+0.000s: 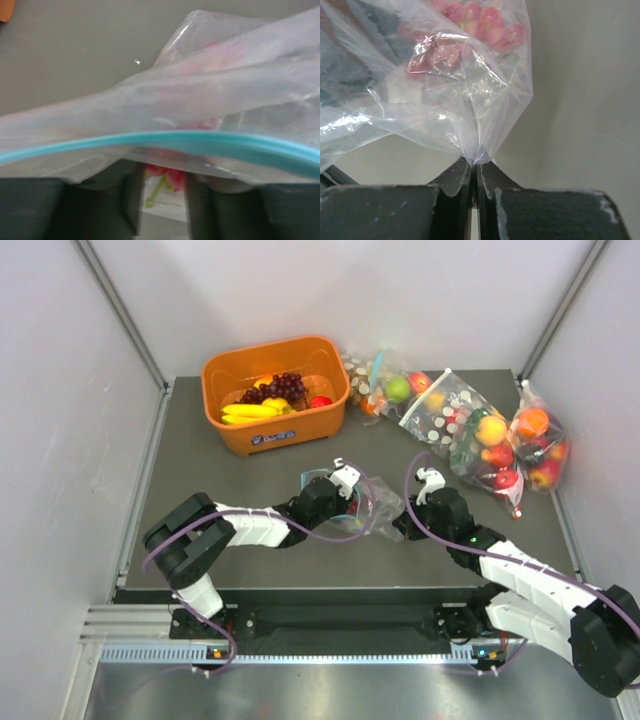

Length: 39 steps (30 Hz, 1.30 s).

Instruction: Open the zip-top bag and remove the fake food

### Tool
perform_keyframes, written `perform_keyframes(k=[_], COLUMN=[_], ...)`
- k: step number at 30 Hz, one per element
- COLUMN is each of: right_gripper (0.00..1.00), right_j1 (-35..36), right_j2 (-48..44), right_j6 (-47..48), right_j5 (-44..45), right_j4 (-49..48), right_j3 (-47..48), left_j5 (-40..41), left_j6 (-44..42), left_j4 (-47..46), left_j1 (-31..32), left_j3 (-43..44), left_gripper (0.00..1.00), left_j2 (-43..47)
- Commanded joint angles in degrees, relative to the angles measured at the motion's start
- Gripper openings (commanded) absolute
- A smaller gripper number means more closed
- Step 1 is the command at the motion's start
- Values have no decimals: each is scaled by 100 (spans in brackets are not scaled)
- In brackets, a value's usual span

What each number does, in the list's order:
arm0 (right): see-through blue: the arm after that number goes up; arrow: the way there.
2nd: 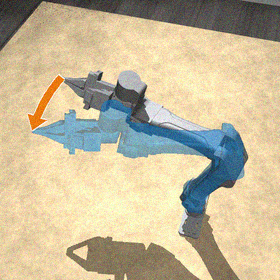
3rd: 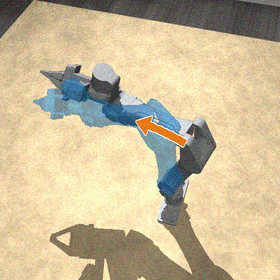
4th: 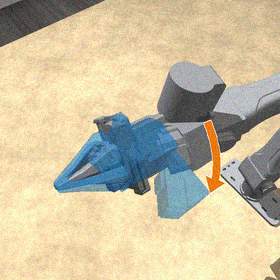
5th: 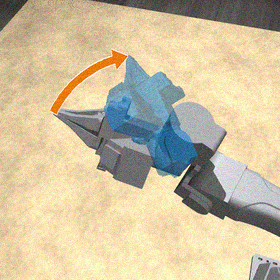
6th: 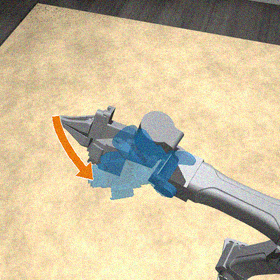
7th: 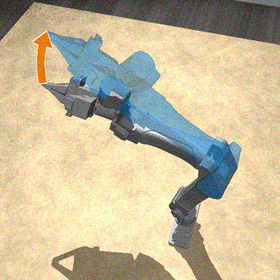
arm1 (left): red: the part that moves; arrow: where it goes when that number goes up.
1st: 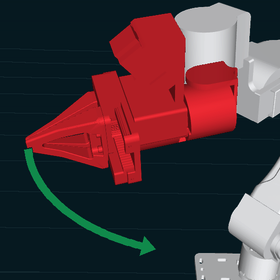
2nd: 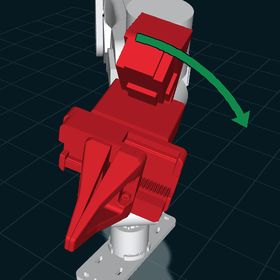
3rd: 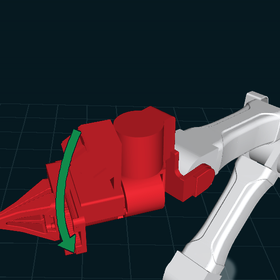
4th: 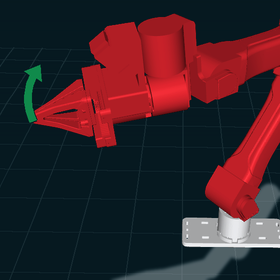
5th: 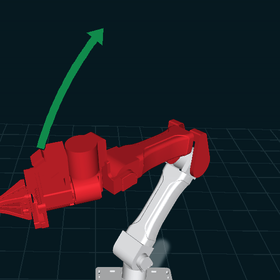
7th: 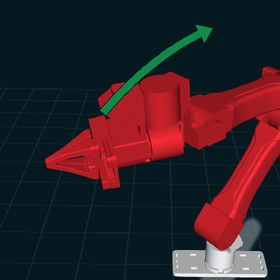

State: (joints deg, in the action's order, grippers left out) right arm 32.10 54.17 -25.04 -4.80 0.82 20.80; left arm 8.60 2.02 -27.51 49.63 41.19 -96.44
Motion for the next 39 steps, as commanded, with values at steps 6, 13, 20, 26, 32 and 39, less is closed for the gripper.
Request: perform_keyframes(k=[6, 13, 20, 26, 32, 39], right_gripper=[0, 0, 0, 0, 0, 0], right_j1=[-19, -37, -125, -142, -160, -160], right_j2=[14, -12, 93, 330, 577, 709], right_j6=[-80, -221, -256, -265, -291, -335], right_j5=[277, 813, 945, 963, 902, 928], right_j4=[-187, -91, -117, -187, -345, -486], right_j3=[223, 249, 346, 469, 425, 311], left_j5=[10, -525, -1079, -1581, -1651, -1642], left_j6=[114, 465, 589, 633, 729, 738], left_j4=[281, 605, 1272, 1809, 2012, 2328], left_j1=[-6, -6, -6, -6, -6, -6], left_j3=[39, -225, -357, -357, -384, -296], left_gripper=[8, 0, 0, 0, 0, 0], left_j2=[187, 1231, 1988, 2568, 3315, 3747])
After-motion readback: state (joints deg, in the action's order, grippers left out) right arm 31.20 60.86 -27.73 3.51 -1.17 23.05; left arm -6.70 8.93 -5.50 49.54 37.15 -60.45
